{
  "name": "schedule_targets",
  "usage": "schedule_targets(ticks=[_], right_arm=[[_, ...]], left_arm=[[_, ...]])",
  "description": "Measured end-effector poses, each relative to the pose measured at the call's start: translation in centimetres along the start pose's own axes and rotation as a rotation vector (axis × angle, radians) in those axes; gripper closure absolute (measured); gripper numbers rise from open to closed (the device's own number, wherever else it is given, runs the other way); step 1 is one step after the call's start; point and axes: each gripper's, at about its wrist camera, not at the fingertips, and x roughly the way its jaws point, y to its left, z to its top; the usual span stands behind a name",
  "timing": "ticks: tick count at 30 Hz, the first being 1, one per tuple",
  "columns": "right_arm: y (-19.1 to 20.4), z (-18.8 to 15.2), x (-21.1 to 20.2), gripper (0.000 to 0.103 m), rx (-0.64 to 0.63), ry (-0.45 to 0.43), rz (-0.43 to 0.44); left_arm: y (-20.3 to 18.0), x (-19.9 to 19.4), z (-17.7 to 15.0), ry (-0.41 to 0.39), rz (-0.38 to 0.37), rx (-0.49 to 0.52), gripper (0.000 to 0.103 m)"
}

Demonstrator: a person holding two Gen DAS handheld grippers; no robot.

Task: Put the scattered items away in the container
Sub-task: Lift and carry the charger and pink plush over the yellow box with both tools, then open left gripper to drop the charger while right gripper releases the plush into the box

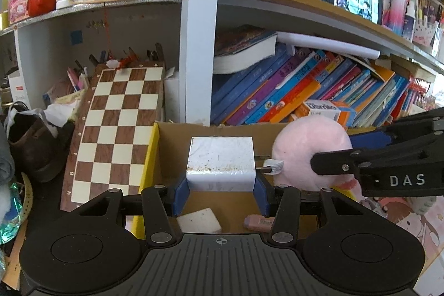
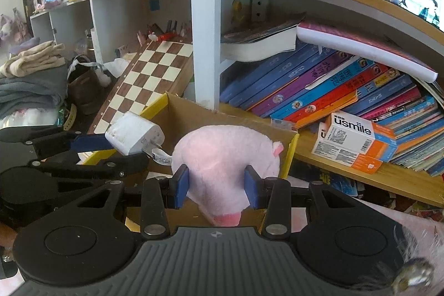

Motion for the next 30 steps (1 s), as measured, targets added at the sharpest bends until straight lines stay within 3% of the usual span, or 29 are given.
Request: schedule_targets(ticks=[20,30], right_arm=[[-0.1,1.0,9.0,0.064,-0.188,0.127,0.05],[-0.2,1.1,12.2,0.063,-0.228,0.186,0.068]], left_arm=[[0.8,4.3,0.8,0.1,0.014,0.061,0.056],[2.2,7.3,1.2,0.199,0.017,0.058,0.056]])
